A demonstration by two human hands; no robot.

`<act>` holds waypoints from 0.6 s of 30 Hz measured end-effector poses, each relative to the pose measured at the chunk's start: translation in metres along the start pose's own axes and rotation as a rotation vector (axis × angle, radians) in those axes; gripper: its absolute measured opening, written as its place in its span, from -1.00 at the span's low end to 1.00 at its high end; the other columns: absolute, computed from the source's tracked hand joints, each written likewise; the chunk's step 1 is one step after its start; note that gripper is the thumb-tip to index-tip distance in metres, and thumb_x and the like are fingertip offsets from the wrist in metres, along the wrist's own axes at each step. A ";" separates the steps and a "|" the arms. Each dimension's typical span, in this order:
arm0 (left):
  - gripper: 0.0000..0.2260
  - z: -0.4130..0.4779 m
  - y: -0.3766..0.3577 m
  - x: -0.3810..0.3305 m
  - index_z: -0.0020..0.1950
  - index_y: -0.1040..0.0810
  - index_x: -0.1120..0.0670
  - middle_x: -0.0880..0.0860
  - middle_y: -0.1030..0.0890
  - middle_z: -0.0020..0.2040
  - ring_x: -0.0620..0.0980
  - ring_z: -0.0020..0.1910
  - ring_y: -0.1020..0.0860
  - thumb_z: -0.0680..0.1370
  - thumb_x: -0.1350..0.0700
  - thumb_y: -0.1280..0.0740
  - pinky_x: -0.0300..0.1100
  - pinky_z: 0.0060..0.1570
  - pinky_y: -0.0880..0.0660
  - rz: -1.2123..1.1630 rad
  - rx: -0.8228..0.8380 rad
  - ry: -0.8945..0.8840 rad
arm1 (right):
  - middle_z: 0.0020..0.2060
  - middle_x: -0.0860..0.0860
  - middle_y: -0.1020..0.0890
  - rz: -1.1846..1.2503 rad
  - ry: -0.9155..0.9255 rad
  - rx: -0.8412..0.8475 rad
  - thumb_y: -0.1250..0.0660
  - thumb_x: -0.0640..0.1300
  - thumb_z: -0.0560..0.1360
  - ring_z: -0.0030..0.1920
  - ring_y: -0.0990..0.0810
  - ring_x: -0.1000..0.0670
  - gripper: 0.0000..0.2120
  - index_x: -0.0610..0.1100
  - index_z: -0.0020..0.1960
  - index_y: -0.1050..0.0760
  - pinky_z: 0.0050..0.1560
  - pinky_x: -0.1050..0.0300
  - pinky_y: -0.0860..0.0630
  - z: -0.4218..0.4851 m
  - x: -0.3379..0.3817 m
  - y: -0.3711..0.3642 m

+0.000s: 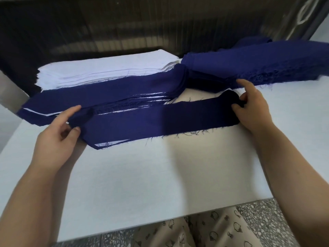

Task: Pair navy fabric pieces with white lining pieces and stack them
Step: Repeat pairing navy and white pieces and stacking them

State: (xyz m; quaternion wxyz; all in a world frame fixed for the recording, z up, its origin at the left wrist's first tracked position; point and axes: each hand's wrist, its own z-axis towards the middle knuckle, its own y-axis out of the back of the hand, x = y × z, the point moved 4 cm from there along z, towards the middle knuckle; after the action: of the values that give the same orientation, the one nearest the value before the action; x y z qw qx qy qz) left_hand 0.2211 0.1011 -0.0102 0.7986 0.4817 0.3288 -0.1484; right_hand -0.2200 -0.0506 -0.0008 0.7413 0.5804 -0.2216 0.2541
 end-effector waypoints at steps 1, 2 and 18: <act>-0.53 0.000 0.000 -0.001 0.26 -0.42 -0.38 0.13 -0.54 -0.27 0.03 -0.18 -0.52 0.57 0.21 -0.27 -0.23 0.00 -0.44 0.019 0.003 -0.010 | 0.02 -0.05 -0.39 0.047 0.012 -0.010 -0.27 -0.33 0.46 -0.01 -0.40 -0.03 -0.37 0.06 0.44 -0.20 0.12 -0.01 -0.39 -0.001 0.001 0.000; -0.55 0.000 0.000 -0.001 0.23 -0.47 -0.33 0.08 -0.56 -0.24 -0.10 -0.19 -0.52 0.58 0.25 -0.24 -0.36 -0.05 -0.40 0.046 0.005 -0.014 | 0.05 -0.06 -0.36 0.086 0.024 -0.023 -0.27 -0.36 0.45 -0.02 -0.38 0.00 -0.35 0.06 0.43 -0.21 0.06 0.10 -0.38 -0.002 0.002 0.000; -0.74 -0.003 -0.002 -0.023 0.03 -0.64 -0.09 -0.09 -0.44 -0.21 -0.33 -0.29 -0.47 0.45 0.24 -0.47 -0.63 -0.14 -0.28 0.088 -0.048 -0.059 | -0.14 0.04 -0.59 0.088 0.111 -0.049 -0.06 -0.49 0.40 -0.12 -0.47 0.08 -0.54 -0.12 -0.03 -0.62 -0.19 0.61 -0.27 -0.007 0.012 -0.004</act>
State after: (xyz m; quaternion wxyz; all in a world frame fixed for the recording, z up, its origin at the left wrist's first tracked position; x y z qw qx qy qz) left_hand 0.2016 0.1014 0.0032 0.8252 0.4717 0.2869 -0.1193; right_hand -0.2077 -0.0429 0.0016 0.7545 0.5368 -0.2118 0.3127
